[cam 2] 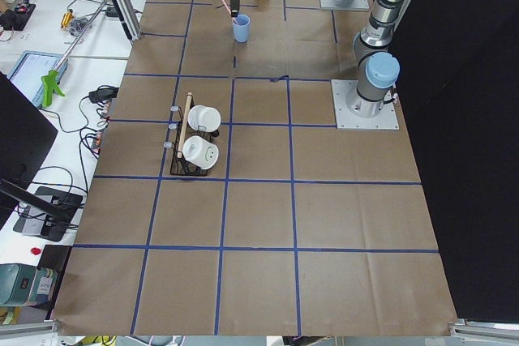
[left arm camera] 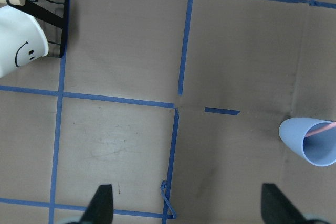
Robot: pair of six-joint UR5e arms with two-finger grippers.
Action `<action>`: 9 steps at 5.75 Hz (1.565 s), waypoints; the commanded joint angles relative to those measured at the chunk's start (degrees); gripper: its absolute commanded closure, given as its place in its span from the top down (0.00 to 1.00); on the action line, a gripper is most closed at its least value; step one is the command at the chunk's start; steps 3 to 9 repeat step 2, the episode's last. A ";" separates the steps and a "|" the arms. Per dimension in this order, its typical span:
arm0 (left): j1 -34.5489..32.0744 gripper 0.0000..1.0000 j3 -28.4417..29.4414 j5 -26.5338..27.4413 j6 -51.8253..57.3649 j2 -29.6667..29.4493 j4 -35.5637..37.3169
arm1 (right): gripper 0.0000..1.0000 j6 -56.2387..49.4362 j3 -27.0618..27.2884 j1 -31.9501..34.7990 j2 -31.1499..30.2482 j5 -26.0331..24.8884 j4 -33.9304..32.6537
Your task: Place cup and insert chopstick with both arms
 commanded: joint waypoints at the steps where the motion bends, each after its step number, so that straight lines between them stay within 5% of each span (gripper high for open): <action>1: -0.02 0.99 -0.01 0.00 0.00 0.01 0.00 | 1.00 -0.04 0.05 -0.06 -0.03 -0.03 -0.41; 9: -0.02 0.99 -0.01 0.00 0.00 0.01 0.00 | 1.00 -0.39 0.05 -0.15 0.05 -0.03 -0.50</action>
